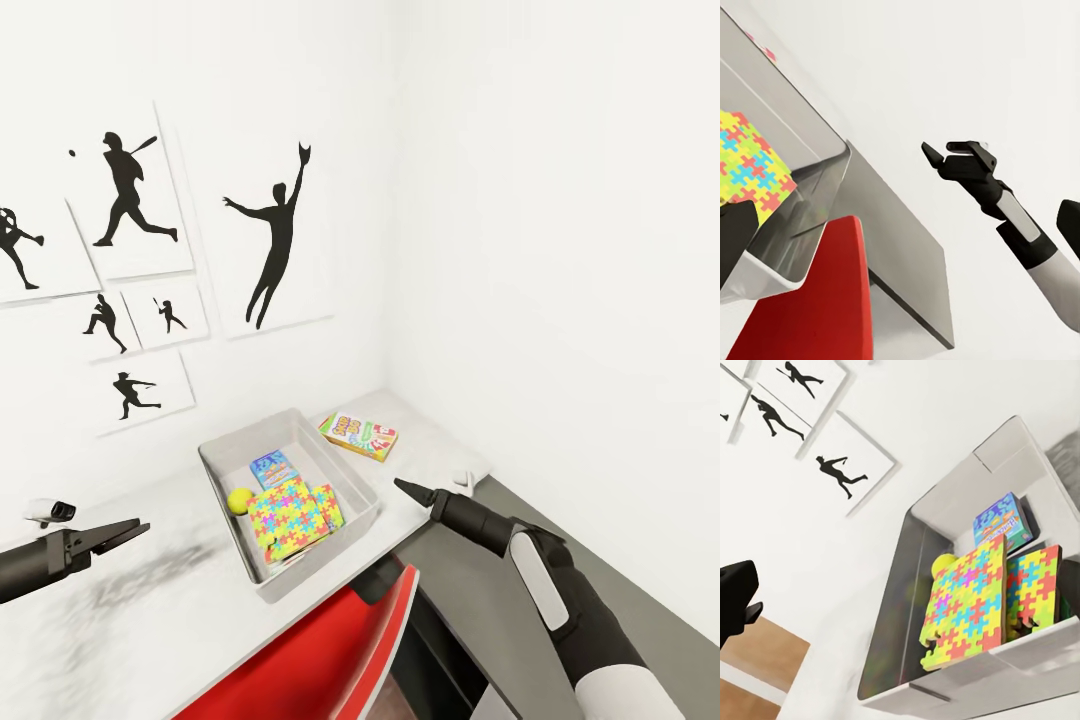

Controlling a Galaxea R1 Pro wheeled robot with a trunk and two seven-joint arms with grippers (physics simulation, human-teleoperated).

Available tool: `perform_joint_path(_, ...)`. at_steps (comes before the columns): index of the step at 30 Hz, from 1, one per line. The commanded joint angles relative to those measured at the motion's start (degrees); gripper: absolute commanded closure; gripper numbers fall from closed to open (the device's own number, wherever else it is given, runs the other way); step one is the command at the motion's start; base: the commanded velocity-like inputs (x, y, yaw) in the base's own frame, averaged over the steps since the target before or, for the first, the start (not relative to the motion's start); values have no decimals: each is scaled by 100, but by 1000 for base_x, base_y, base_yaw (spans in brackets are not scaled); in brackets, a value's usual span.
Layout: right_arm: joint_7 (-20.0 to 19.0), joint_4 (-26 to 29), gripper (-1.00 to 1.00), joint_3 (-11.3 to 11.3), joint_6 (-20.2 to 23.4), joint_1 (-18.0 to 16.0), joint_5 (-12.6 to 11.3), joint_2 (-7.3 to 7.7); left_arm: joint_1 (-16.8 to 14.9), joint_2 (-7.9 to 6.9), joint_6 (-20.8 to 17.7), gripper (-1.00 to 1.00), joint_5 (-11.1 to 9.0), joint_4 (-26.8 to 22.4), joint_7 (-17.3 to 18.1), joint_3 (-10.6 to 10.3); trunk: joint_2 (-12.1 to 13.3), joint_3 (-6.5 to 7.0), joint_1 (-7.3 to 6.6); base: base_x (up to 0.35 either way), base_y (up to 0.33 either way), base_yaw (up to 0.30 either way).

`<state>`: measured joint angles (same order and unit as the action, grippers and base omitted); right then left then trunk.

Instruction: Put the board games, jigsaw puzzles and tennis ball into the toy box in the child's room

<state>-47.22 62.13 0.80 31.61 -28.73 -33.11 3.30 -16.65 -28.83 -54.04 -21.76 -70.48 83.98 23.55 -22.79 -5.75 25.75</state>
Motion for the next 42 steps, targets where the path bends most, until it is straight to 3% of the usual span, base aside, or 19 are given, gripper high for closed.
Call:
perform_joint_path(1, 12, 1, -100, 8, 41, -6, -50, 4, -5, -1, -61, -100, -3, -1, 14, 0, -13, -13, 4, 0, 0, 0)
perform_joint_path(11, 202, -5, -100, 6, 58, -25, -54, 1, -11, 0, -64, -100, -1, -1, -180, -15, -13, -13, 4, 0, 0, 0)
perform_joint_path(16, 453, -25, -100, 34, 219, -198, -55, -21, -104, 20, -73, -100, -25, -1, -641, -27, -13, -13, 4, 0, 0, 0)
perform_joint_path(23, 869, -54, -100, 63, 499, -540, -57, -69, -434, 159, -165, -100, -20, 0, -1183, -66, -13, -13, 4, 0, 0, 0)
perform_joint_path(28, 1367, -63, -100, 123, 816, -910, -75, -95, -739, 273, -335, -100, -11, 7, -1691, -271, -13, -13, 4, 0, 0, 0)
perform_joint_path(31, 1647, -71, -100, 256, 995, -1120, -79, -155, -989, 350, -372, -100, -21, 42, -2093, -467, -13, -13, 4, 0, 0, 0)
perform_joint_path(36, 2118, -207, -100, 557, 1156, -1504, -75, -320, -1332, 472, -435, -100, -23, 60, -2564, -623, -13, -13, 4, 0, 0, 0)
perform_joint_path(42, 2954, -779, -100, 937, 1221, -2087, -74, -566, -1867, 816, -522, -100, -14, 147, -3465, -847, -13, -13, 4, 0, 0, 0)
